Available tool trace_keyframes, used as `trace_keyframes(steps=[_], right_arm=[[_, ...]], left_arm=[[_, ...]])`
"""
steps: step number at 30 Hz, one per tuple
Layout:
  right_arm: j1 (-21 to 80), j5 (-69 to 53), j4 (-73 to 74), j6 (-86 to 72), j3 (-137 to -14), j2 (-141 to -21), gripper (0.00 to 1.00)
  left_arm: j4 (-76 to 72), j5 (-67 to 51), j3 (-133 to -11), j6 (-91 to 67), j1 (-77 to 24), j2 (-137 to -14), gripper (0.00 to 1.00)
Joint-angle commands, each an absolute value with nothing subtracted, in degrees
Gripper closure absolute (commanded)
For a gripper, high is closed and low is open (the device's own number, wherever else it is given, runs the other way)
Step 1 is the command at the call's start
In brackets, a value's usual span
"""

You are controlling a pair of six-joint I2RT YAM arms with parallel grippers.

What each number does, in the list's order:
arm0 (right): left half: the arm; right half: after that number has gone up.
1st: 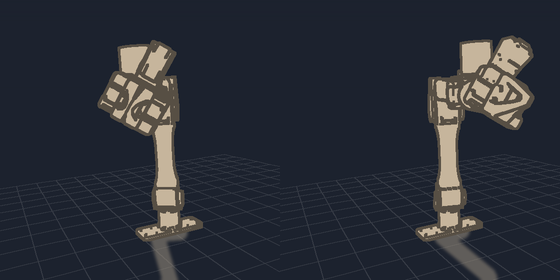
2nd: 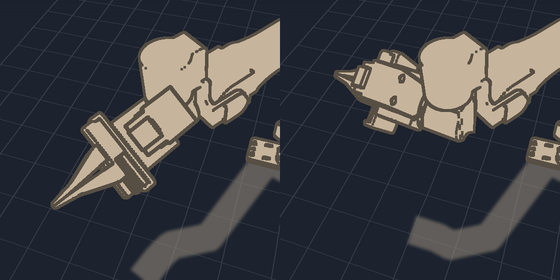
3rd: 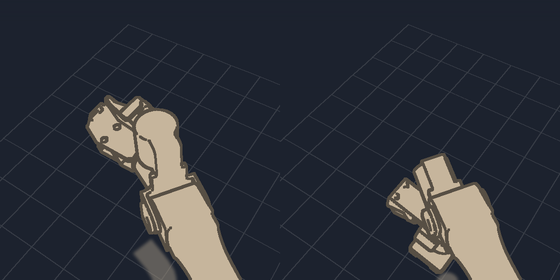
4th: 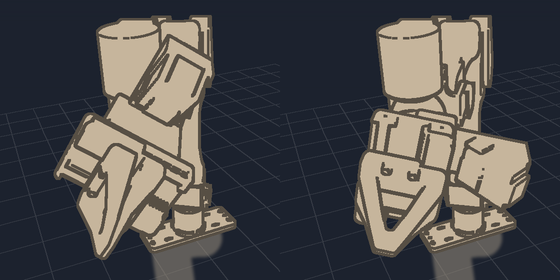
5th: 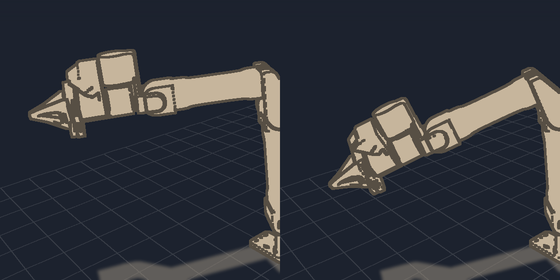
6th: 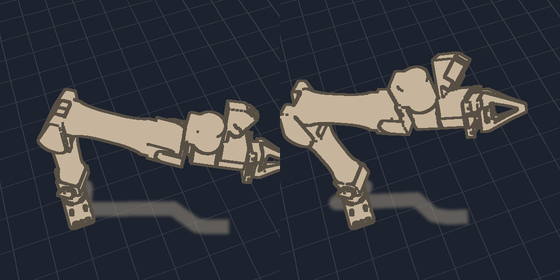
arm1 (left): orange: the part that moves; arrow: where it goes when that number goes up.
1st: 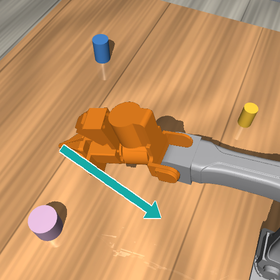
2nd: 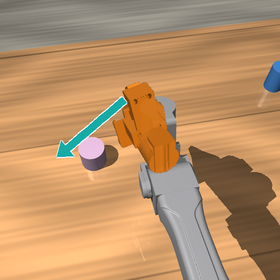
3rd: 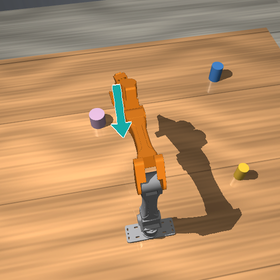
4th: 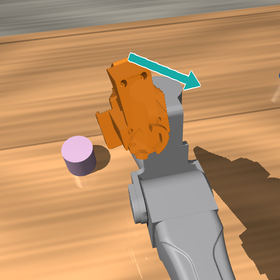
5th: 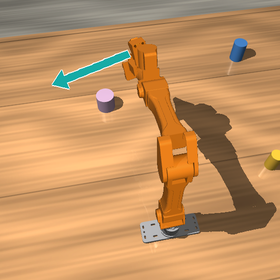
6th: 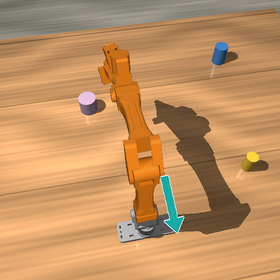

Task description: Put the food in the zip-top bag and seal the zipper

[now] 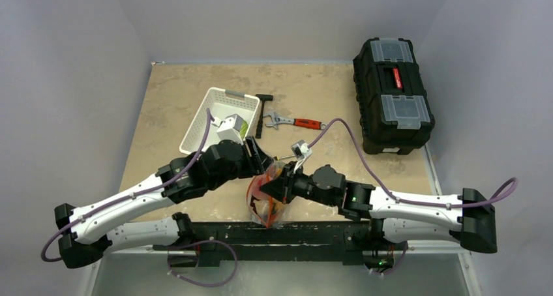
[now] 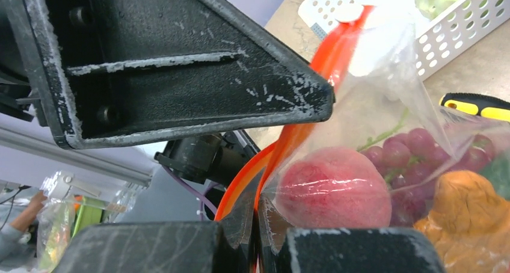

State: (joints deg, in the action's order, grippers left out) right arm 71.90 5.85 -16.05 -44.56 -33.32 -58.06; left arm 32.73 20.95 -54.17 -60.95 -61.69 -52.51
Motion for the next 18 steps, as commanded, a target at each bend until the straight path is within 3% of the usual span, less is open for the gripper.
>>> trace_keyframes(steps=[1, 9, 13, 18], right_arm=[[72.5, 5.3, -15.9, -42.5, -37.3, -58.7, 1.0], [72.6, 6.1, -14.6, -42.0, -37.4, -58.7, 0.99], [72.6, 6.2, -14.8, -42.0, -36.9, -57.9, 1.0], [72.6, 6.5, -14.7, -41.9, -36.6, -57.7, 1.0]], left_arm=[[40.0, 26.7, -60.7, -61.3, -63.0, -55.9, 0.51], [41.1, 26.7, -62.0, -59.7, -63.2, -58.2, 0.55], [39.5, 23.6, -61.5, -55.5, -63.2, -56.5, 0.45], [39.1, 21.1, -62.8, -48.9, -63.1, -51.3, 0.43]])
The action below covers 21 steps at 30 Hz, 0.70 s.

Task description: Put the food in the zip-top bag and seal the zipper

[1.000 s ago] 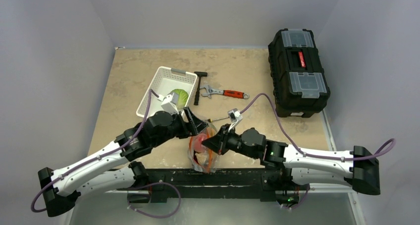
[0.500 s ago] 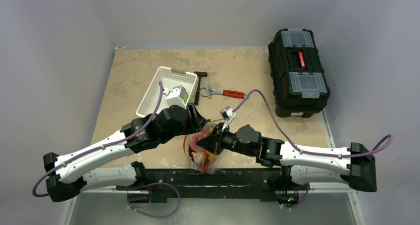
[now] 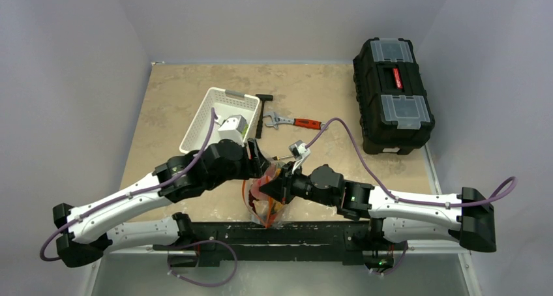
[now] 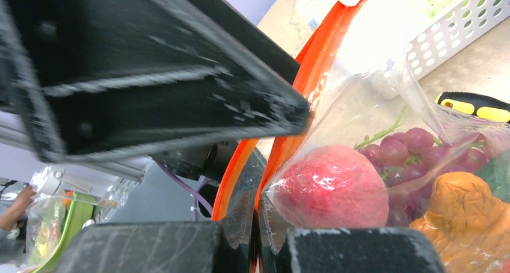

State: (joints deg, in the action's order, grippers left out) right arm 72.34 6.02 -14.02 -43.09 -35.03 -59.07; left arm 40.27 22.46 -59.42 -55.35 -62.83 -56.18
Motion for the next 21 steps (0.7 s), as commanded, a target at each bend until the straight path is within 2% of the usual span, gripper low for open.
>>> trace_keyframes(steps=[1, 8, 13, 16, 21], right_arm=[[72.6, 6.4, -14.7, -41.9, -36.6, -57.6, 1.0], [72.6, 5.9, -15.1, -41.9, -36.8, -58.0, 1.0], [72.6, 5.8, -15.0, -42.0, -36.9, -57.9, 1.0], [72.6, 5.8, -15.0, -41.9, -36.9, -58.1, 1.0], [72.6, 5.1, -15.3, -41.7, -37.0, -58.5, 1.0]], left_arm=[[40.3, 21.6, -63.2, -48.1, -62.9, -50.3, 0.41], [44.9, 21.9, -64.0, -48.3, -58.5, -51.4, 0.25], [44.4, 21.0, -66.7, -49.2, -57.3, -57.4, 0.24], [43.4, 21.1, -67.4, -49.7, -57.2, -59.8, 0.27], [41.8, 21.6, -66.4, -50.0, -56.9, -61.5, 0.42]])
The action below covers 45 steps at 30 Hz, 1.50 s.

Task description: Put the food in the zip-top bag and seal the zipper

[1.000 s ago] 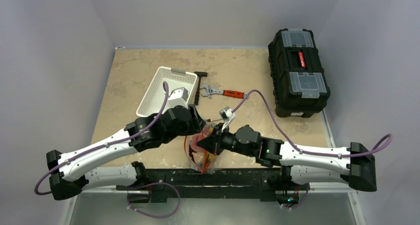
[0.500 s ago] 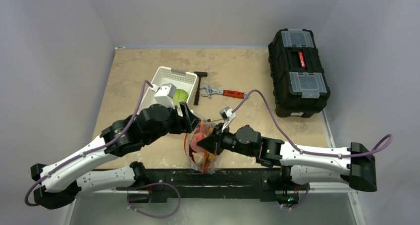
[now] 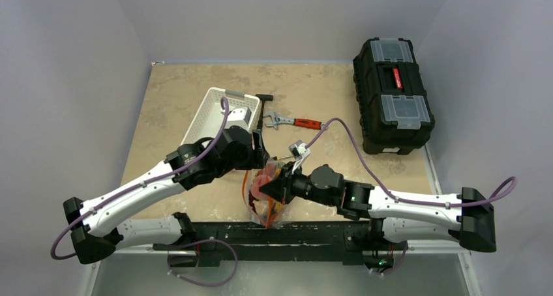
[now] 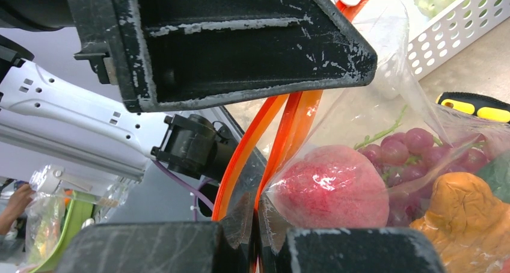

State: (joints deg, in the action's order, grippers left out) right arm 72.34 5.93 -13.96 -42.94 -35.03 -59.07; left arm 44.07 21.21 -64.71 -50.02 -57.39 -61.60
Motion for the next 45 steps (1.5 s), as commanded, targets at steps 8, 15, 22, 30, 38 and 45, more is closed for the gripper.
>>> trace_keyframes(steps=[8, 15, 22, 30, 38, 45], right_arm=[[72.6, 4.5, -15.5, -40.9, -37.6, -59.2, 0.99], [72.6, 4.1, -15.2, -40.2, -38.2, -59.9, 0.94], [72.3, 0.8, -9.0, -34.1, -42.8, -61.1, 0.51], [70.9, 0.2, 1.5, -17.4, -49.1, -55.0, 0.25], [56.3, -7.0, 3.2, -15.4, -49.9, -51.1, 0.2], [48.4, -22.6, -10.2, -13.8, -44.2, -52.6, 0.19]], left_arm=[[41.2, 21.6, -66.1, -49.2, -56.3, -62.4, 0.62], [40.6, 20.1, -65.8, -48.2, -55.5, -63.5, 0.77], [35.5, 11.4, -65.1, -32.2, -52.8, -62.8, 1.0], [37.5, -7.9, -67.6, -13.7, -44.9, -59.4, 1.0], [49.6, -28.1, -78.3, -2.3, -40.3, -65.6, 1.0], [59.1, -44.6, -88.3, 7.5, -38.8, -74.9, 1.0]])
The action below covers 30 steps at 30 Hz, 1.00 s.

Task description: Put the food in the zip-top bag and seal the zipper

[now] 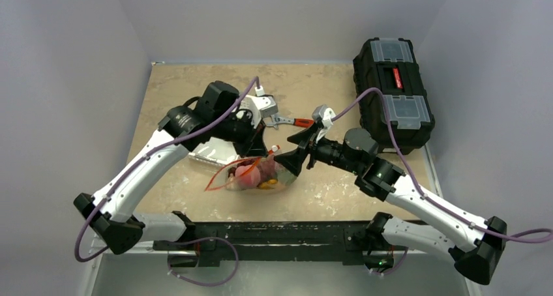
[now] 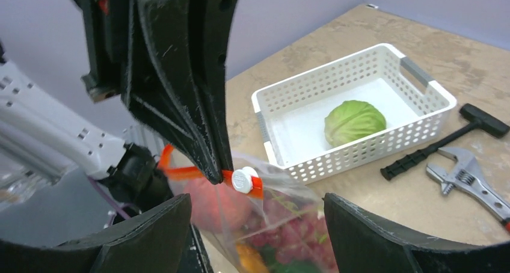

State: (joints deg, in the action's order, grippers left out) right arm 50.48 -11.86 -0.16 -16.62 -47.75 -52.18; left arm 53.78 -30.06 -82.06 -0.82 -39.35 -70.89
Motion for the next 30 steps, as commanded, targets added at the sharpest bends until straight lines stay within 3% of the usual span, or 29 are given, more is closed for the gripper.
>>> trace_keyframes(steps=[1, 6, 15, 30], right_arm=[[47.7, -24.4, -12.6, -13.6, -42.5, -52.4, 0.19], [46.2, -35.5, -24.3, -14.8, -34.5, -50.1, 0.19], [45.6, -41.6, -26.1, -20.4, -31.5, -50.6, 0.28], [45.5, -39.7, -24.7, -24.4, -32.8, -52.2, 1.0]], left_arm=[[60.5, -46.3, -88.8, 8.5, -38.8, -76.2, 1.0], [60.9, -48.3, -86.8, 10.8, -38.8, -79.4, 1.0], [51.5, -50.1, -78.7, 10.7, -38.8, -74.8, 1.0], [46.2, -50.4, -76.0, 4.9, -39.0, -72.0, 1.0]])
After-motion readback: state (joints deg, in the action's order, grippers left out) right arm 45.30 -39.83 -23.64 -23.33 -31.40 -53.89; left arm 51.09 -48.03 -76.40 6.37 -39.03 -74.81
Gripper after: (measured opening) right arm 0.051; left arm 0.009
